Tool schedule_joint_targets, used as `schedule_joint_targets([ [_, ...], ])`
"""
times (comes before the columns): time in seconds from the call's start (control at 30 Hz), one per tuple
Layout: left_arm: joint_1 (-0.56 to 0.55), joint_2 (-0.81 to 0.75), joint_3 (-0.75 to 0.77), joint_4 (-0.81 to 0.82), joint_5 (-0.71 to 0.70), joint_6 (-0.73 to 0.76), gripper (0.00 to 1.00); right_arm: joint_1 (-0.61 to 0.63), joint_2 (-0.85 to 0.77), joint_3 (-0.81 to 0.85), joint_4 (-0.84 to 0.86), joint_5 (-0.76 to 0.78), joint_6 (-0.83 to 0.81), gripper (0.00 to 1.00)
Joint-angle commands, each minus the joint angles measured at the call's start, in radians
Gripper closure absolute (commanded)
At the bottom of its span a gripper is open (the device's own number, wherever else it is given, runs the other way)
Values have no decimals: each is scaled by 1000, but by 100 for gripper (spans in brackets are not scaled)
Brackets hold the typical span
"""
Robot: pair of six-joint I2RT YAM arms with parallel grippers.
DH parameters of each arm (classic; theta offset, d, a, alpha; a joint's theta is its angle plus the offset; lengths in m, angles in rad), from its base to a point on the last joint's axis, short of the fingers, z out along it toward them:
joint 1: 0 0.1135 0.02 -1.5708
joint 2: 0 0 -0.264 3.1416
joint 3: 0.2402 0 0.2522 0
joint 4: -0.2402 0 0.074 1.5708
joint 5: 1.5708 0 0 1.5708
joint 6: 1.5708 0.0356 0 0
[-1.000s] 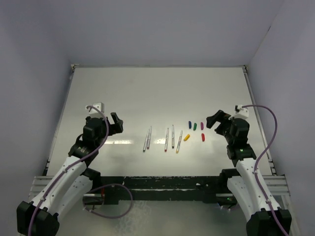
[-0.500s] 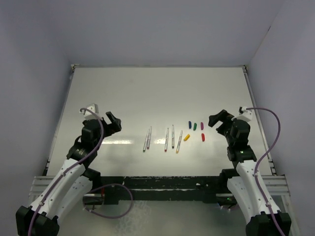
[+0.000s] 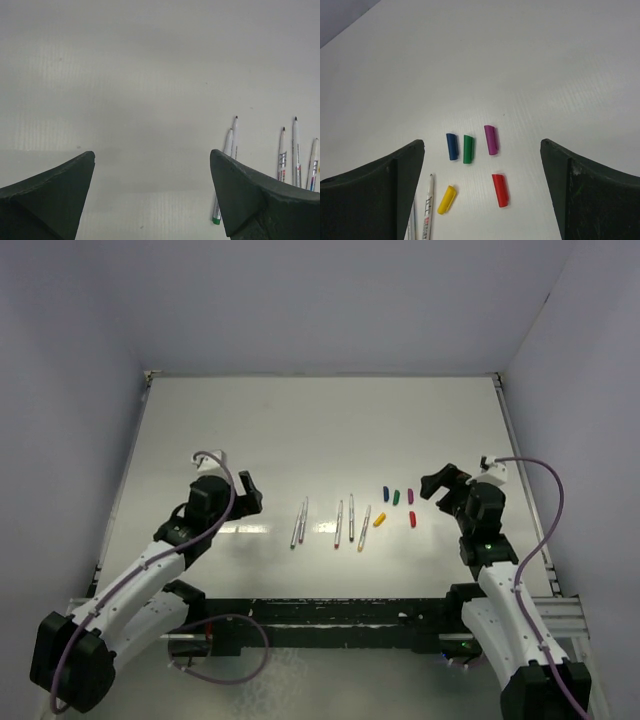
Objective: Insert the pens into the pen caps
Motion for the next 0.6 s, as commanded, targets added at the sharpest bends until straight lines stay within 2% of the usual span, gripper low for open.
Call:
schedule_joint_targets([
  [0.0,-210,16,51,72,-157,41,1,2,68,38,31,-52,11,0],
  [0.1,-326,84,88,43,-278,37,1,2,72,29,91,-132,2,0],
  [0.27,-419,232,158,14,-346,10,1,2,56,11,147,-137,21,0],
  [0.57,-428,269,194,12,-312,-2,1,1,96,12,128,-44,155,0],
])
